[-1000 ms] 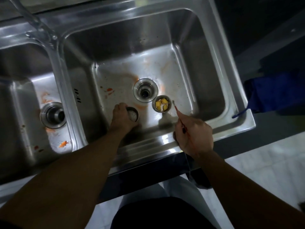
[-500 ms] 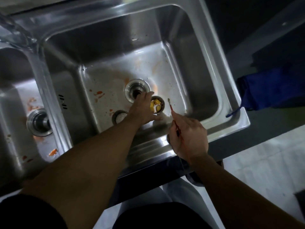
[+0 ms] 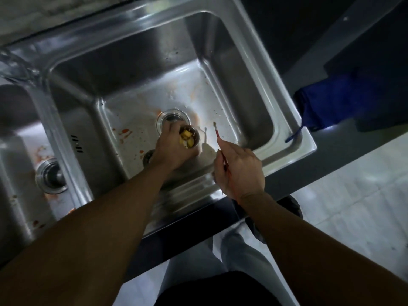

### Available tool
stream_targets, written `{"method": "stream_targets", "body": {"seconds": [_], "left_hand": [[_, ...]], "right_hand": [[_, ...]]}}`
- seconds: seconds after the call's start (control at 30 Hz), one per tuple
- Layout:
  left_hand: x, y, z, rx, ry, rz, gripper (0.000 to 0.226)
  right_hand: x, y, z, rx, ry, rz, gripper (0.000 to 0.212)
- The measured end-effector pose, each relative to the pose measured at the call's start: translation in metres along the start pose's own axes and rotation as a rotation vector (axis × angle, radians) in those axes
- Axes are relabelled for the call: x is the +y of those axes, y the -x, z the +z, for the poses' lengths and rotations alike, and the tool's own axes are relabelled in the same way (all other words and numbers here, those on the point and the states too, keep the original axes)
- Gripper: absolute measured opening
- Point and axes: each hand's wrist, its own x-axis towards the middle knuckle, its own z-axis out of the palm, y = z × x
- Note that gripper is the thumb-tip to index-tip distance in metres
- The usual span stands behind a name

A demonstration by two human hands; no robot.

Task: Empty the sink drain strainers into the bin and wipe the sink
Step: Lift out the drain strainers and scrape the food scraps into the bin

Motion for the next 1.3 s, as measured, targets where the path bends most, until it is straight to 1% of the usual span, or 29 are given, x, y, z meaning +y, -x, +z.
{"method": "stream_targets", "body": {"seconds": [0.07,0.2,0.3,0.4,0.53,0.63,0.73,0.83,0.97,1.1,1.2,1.3], "left_hand": [[0.01,0.015,-0.016,0.03,0.045,0.007,0.083],[0.039,0.046,-0.037,0.114,0.042,0.071,0.083],[0.071,0.068,-0.041,0.173,0.07,0.099,0.089],[0.111,0.088,-0.032,0.205,0.11,0.175,0.083],[0.17,0.105,0.003,0.11,0.074,0.291,0.078],[0.218,0.119,0.041,0.038,0.096,0.402,0.081],[0.26,0.137,0.087,-0.038,0.128,0.502,0.086],[0.29,0.157,0.136,-0.14,0.14,0.501,0.094],[0.304,0.181,0.201,-0.246,0.089,0.544,0.088],[0.294,0.198,0.258,-0.368,0.024,0.541,0.083],[0.278,0.203,0.295,-0.456,-0.019,0.521,0.081],[0.254,0.201,0.328,-0.537,-0.053,0.506,0.08]], "right_hand": [[-0.001,0.0,0.0,0.04,-0.03,0.019,0.026],[-0.004,0.003,-0.013,0.082,-0.221,0.095,0.037],[0.002,0.012,-0.036,0.131,-0.381,0.106,0.037],[0.017,0.03,-0.07,0.217,-0.421,0.17,0.039],[0.058,0.069,-0.117,0.405,-0.435,0.255,0.037],[0.099,0.109,-0.144,0.56,-0.373,0.373,0.035],[0.14,0.156,-0.163,0.655,-0.321,0.492,0.032],[0.175,0.209,-0.177,0.662,-0.273,0.631,0.031],[0.209,0.273,-0.186,0.665,-0.231,0.748,0.028],[0.227,0.317,-0.178,0.683,-0.263,0.838,0.025],[0.236,0.34,-0.164,0.642,-0.279,0.907,0.023],[0.245,0.36,-0.143,0.596,-0.351,0.926,0.021]]}}
